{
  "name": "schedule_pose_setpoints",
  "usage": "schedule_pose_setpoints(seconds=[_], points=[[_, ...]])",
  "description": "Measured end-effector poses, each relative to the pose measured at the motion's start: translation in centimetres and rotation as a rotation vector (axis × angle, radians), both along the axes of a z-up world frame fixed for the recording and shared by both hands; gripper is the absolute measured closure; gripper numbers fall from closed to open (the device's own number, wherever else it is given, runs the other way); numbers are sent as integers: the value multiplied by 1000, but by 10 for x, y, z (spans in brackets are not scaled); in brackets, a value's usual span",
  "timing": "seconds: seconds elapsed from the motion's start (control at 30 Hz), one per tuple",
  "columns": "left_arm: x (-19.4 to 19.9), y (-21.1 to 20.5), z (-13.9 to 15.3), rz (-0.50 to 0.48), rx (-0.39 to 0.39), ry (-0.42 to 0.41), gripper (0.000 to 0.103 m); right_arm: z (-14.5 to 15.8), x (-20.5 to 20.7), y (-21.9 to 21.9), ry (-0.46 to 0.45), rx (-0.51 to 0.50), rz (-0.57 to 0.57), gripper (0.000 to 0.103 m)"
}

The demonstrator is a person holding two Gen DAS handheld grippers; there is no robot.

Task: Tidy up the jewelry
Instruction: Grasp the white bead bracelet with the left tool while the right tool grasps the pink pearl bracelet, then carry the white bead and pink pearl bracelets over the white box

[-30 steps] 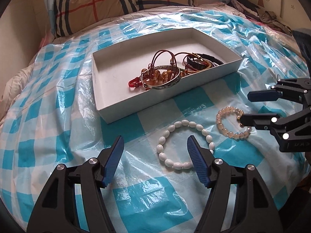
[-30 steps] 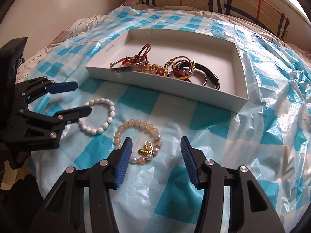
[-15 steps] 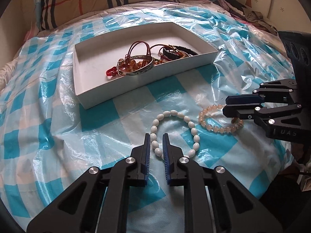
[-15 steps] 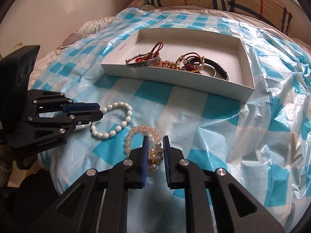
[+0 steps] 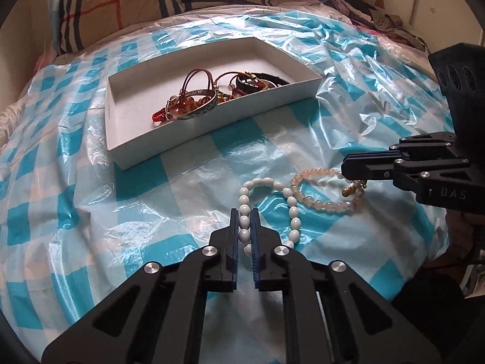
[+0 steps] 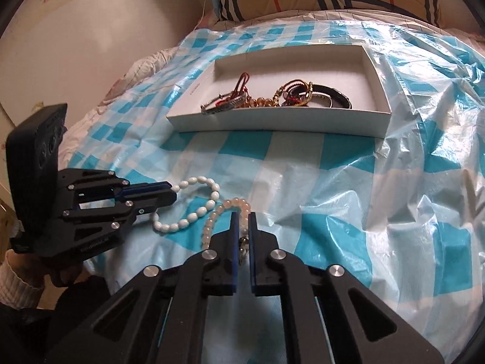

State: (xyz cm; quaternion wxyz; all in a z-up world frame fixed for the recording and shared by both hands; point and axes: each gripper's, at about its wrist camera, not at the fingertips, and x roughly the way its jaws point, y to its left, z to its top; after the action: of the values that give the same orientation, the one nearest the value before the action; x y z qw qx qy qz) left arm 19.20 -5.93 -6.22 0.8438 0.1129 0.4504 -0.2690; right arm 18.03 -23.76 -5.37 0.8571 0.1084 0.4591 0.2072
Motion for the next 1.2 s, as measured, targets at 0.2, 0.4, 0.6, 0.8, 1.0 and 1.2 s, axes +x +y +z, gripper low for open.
schedule_pose_setpoints(seconds=[0.2, 0.4, 0.6, 0.8, 1.0, 1.2], points=[[-14, 11, 24, 23, -44, -15, 96, 11, -9, -5, 7, 3, -25, 96], [-9, 14, 9, 35, 2, 9, 96, -7, 6, 4, 21, -94, -29, 48], [1, 18, -19, 53, 15, 49, 94, -35, 10, 4, 57, -101, -26, 81], [0, 10, -19, 22, 29, 43, 96, -23, 0, -5, 39, -14, -42, 89], [-12, 17, 8, 23, -61, 27, 96, 9, -16, -13, -19, 79, -51, 89], [-17, 23, 44, 26, -130, -20, 96, 32, -23, -24, -55, 167, -61, 89]])
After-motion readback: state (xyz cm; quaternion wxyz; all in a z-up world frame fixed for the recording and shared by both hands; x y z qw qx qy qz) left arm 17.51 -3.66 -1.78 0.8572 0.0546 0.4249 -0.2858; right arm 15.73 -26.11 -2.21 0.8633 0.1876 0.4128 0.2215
